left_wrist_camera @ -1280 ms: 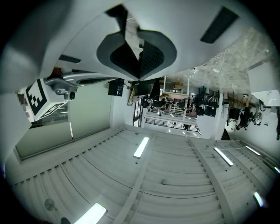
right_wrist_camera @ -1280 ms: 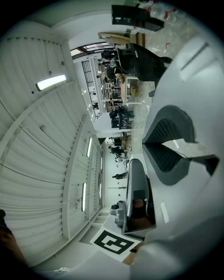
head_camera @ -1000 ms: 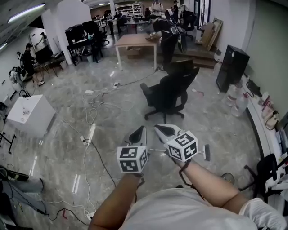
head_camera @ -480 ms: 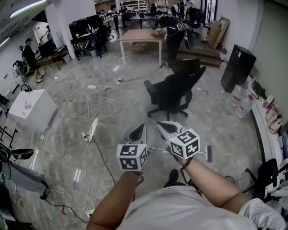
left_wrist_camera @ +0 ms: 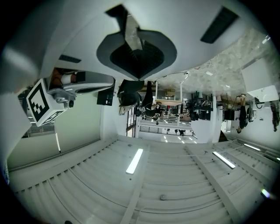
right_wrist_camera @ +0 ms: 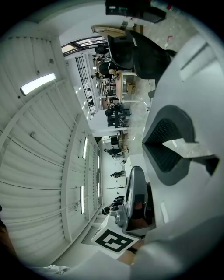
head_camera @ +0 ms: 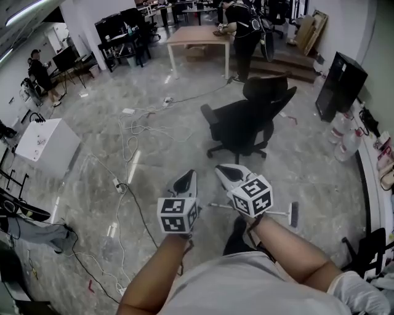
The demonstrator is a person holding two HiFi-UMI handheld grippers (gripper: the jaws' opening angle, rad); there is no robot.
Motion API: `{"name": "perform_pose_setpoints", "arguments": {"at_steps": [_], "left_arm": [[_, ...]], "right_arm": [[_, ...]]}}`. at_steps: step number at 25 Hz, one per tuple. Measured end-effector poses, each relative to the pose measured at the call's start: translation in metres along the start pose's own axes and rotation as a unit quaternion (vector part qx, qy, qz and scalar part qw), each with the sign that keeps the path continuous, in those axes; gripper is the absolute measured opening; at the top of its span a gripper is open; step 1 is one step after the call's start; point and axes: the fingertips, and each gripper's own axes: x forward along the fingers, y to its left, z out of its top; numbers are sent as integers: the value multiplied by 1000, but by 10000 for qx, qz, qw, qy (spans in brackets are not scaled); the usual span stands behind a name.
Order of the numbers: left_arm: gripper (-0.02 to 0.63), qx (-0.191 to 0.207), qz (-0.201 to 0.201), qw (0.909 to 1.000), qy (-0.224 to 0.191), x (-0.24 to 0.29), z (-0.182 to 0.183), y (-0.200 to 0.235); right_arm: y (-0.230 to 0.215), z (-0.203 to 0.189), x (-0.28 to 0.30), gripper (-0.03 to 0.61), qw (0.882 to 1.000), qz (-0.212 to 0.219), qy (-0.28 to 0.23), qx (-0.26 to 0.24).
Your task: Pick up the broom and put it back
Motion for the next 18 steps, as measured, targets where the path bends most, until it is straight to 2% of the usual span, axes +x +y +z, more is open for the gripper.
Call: {"name": "perform_pose_setpoints", "arguments": {"at_steps": [5, 9, 13, 18], "left_arm": [[5, 64, 206, 9996, 167, 117, -7, 22], [5, -152, 289, 9992, 214, 201, -21, 39], [5, -345, 361, 9981, 367, 255, -48, 60], [5, -704, 454, 9935, 765, 296, -114, 123]], "right_arm": [[-102, -25, 67, 3, 9989, 235, 389, 55], [-163, -68, 121, 3, 9939, 642, 897, 79], [-193, -125, 165, 5, 9832, 1118, 1435, 174], [-199, -201, 224, 6, 9694, 1494, 1922, 315]]}}
